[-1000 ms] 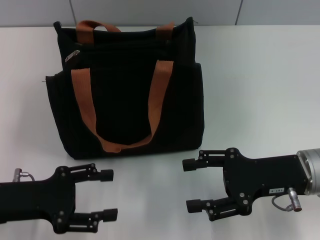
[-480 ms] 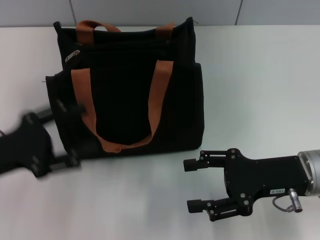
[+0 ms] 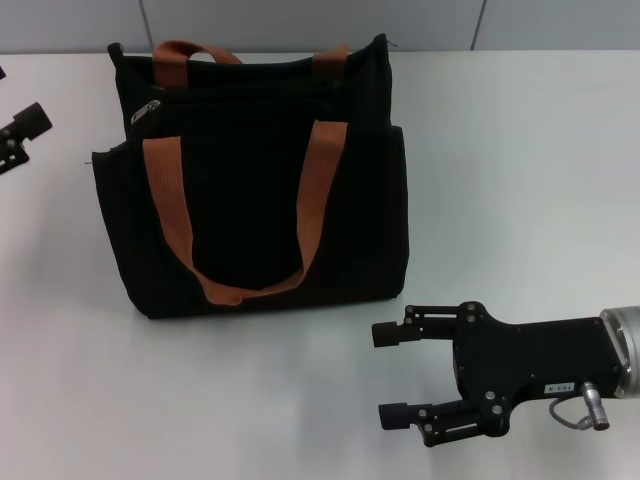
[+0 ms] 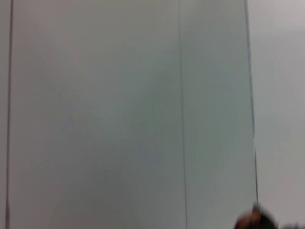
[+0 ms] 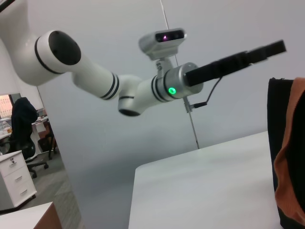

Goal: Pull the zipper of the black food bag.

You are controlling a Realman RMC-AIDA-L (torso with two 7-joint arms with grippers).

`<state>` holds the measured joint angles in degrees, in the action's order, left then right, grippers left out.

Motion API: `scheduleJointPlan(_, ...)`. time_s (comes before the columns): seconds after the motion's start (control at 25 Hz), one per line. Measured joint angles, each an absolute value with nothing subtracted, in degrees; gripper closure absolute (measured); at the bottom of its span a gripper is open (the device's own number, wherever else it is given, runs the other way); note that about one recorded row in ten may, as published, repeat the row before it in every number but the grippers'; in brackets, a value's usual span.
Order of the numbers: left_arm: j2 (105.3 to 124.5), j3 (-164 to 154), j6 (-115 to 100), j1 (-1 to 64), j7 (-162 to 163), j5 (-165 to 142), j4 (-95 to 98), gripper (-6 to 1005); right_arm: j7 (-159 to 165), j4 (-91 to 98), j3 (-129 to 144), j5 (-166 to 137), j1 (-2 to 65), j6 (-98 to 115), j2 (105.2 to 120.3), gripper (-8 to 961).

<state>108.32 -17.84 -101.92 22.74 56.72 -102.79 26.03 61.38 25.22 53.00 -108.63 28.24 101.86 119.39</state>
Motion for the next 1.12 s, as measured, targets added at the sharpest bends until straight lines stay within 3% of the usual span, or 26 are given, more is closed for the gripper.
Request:
scheduleJointPlan(0.2,107.02,-22.89,-96.39,24.39,58.36,-106.85,27.99,192,61.25,25.22,52.91,-108.63,27.99,101.87,119.34,157)
scheduleJointPlan(0.6,110.65,-27.07,-88.62,28.63,56.86,-112.46,30.24,193,61.20,25.22,52.13,-108.63,27.49,101.87,119.36,157)
scheduleJointPlan(1.12,112.08,-26.57,-85.54,30.86,52.42,-111.91,30.32,193,61.17,25.22,51.49,-108.63,27.67,101.87,119.36,156)
